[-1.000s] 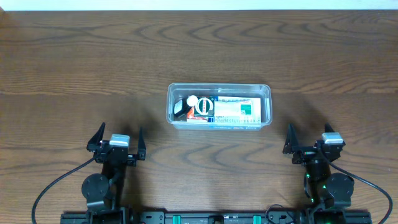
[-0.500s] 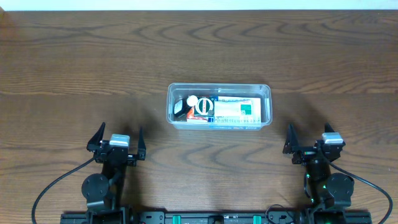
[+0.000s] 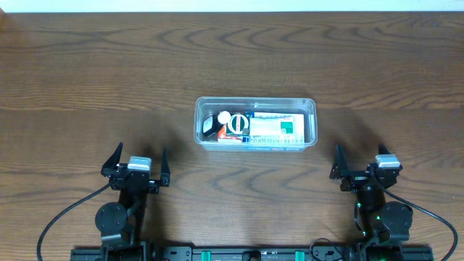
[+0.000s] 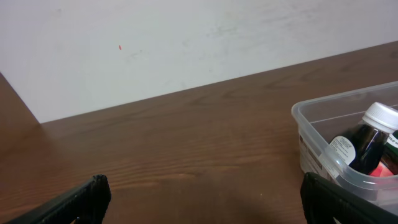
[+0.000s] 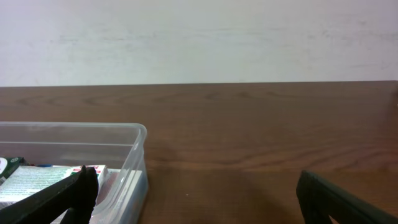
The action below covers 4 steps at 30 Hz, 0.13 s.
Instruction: Pack container
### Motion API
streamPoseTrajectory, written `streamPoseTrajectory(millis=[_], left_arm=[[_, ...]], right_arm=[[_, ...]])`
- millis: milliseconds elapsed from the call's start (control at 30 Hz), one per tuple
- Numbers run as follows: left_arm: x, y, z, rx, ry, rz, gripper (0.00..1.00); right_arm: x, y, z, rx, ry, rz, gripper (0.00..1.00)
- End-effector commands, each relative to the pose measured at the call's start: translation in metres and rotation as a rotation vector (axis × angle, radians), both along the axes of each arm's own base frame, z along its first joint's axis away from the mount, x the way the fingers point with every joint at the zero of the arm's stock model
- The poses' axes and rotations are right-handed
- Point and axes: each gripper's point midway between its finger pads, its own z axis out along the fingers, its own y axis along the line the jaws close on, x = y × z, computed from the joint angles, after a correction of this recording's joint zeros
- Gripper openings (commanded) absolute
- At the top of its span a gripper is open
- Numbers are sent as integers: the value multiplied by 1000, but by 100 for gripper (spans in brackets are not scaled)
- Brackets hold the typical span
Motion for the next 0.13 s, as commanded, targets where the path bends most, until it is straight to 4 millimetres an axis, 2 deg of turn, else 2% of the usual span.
streamPoseTrajectory(millis=[0,100], left_arm=[[0,1,-16,-19,45,4,98],[0,1,-16,-19,45,4,98]], right_arm=[[0,-1,0,-17,-4,-5,99],[0,-1,0,-17,-4,-5,99]])
